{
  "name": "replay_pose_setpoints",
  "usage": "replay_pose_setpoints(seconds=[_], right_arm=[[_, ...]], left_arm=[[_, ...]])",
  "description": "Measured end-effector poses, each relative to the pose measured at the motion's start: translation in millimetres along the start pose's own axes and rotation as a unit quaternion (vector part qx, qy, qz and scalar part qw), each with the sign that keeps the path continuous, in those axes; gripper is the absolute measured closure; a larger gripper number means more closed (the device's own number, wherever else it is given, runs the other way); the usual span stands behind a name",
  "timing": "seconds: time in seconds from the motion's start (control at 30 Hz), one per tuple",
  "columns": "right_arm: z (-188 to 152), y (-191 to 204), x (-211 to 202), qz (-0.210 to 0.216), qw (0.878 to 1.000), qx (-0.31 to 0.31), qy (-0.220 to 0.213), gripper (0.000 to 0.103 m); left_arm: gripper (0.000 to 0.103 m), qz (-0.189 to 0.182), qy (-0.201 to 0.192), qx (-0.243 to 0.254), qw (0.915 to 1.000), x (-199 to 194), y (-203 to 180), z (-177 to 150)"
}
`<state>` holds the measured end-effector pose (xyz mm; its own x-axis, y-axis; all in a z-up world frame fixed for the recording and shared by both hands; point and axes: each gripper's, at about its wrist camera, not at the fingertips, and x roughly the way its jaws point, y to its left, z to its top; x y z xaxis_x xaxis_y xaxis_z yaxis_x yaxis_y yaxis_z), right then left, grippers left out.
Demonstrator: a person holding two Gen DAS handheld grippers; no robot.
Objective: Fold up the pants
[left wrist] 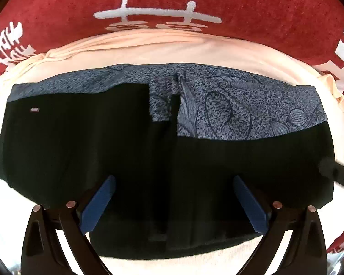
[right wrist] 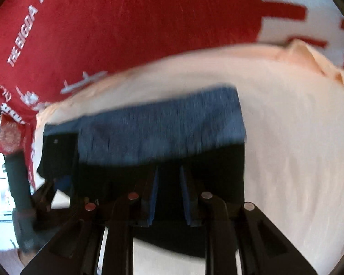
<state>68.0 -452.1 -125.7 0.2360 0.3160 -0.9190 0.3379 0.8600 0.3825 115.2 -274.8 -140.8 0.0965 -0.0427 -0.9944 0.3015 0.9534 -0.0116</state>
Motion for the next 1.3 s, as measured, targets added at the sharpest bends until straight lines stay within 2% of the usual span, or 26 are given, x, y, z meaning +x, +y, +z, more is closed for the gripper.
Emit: replay_pose_setpoints(seconds=[0.17, 0.3, 0.4, 0.43, 0.57, 0.63, 0.7, 0.8, 0.97, 1.1, 1.3], right_arm=[[-36, -6, -23, 0.027, 0.999, 0.036, -0.005, 0.079], [-53, -9, -29, 0.036, 0.998, 0.051, 0.006, 0.068], [-59, -6, -30, 0.041, 0.998, 0.044, 0.015, 0.054], [-61, -4, -29, 0.039, 0.998, 0.040, 0.019, 0.048], [-70, 0, -24, 0.030, 0.999, 0.023, 0.039, 0.046], [-74, 3, -20, 0.018, 0.999, 0.020, 0.047, 0.040], [-79, 5, -20, 0.006, 0.999, 0.018, 0.047, 0.040], [-86, 12, -18, -0.007, 0.999, 0.023, 0.046, 0.026], [-99, 39, -10, -0.033, 0.998, 0.023, 0.047, 0.024], [-107, 74, 1, -0.050, 0.998, 0.015, 0.046, 0.024], [-113, 126, 27, -0.060, 0.996, -0.001, 0.064, 0.024]], left_arm=[[0.000, 0.016, 0.006, 0.003, 0.9999, -14, -1, -10], [0.000, 0.025, 0.007, 0.002, 0.9997, -30, -1, -28], [0.000, 0.022, 0.010, -0.007, 0.9997, -38, 4, -42], [0.000, 0.018, 0.011, -0.013, 0.9997, -40, 6, -48], [0.000, 0.006, 0.016, -0.027, 0.9995, -37, 11, -59], [0.000, 0.001, 0.022, -0.028, 0.9994, -35, 17, -64], [0.000, -0.003, 0.027, -0.025, 0.9993, -32, 19, -60], [0.000, -0.007, 0.027, -0.019, 0.9994, -32, 33, -64], [0.000, -0.011, 0.028, -0.015, 0.9994, -41, 67, -68], [0.000, 0.007, 0.015, -0.007, 0.9998, -49, 104, -69], [0.000, 0.009, 0.009, -0.040, 0.9991, -49, 162, -64]])
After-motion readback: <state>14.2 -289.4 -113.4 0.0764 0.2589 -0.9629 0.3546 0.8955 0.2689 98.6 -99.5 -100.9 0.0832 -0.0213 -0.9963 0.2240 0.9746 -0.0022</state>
